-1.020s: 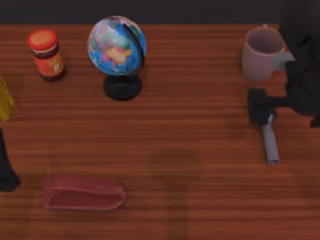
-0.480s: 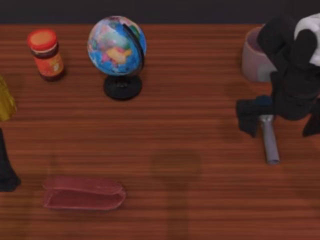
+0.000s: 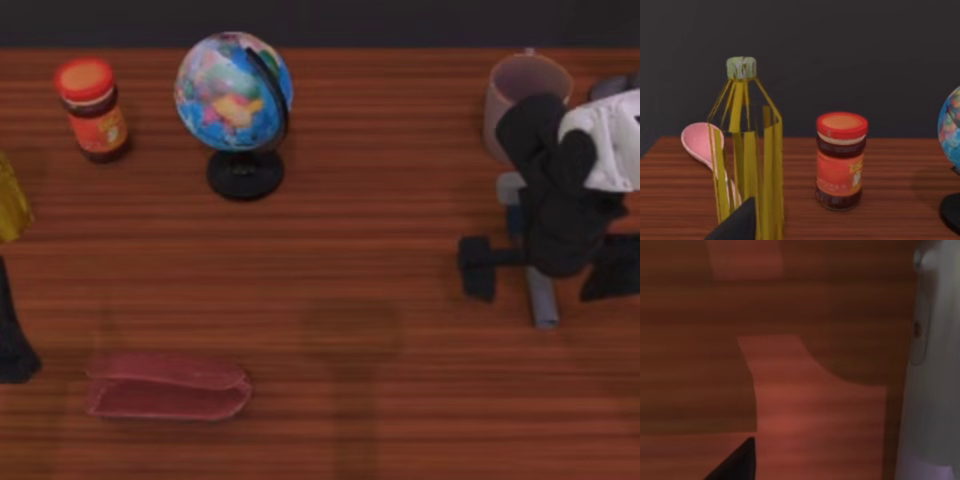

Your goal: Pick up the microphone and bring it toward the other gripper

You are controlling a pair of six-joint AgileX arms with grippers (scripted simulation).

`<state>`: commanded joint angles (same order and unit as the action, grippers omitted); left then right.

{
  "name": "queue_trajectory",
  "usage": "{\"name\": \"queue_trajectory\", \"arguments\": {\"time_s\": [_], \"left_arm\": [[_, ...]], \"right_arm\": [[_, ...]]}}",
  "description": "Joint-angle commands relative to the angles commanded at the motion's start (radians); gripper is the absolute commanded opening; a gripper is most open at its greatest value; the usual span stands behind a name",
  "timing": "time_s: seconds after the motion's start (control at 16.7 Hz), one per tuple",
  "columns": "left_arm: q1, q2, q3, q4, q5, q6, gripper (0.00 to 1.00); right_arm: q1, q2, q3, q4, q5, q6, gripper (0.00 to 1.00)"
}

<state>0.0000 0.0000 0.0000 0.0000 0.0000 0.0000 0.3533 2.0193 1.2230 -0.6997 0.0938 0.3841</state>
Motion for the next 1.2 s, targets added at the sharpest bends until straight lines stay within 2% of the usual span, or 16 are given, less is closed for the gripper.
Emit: {"name": "queue_trajectory", "arguments": {"time_s": [0.18,0.42,1.2], "left_arm": [[0.000,0.000,0.000,0.000,0.000,0.000,1.00],[0.000,0.000,0.000,0.000,0.000,0.000,1.00],[0.000,0.000,0.000,0.000,0.000,0.000,1.00]], "right_arm": [[-0.006,0.054,-0.039,0.088,0.000,-0.005,1.00],[-0.006,0.061,-0.043,0.097,0.000,-0.005,1.00],[-0.006,0.061,-0.043,0.097,0.000,-0.005,0.02]]}}
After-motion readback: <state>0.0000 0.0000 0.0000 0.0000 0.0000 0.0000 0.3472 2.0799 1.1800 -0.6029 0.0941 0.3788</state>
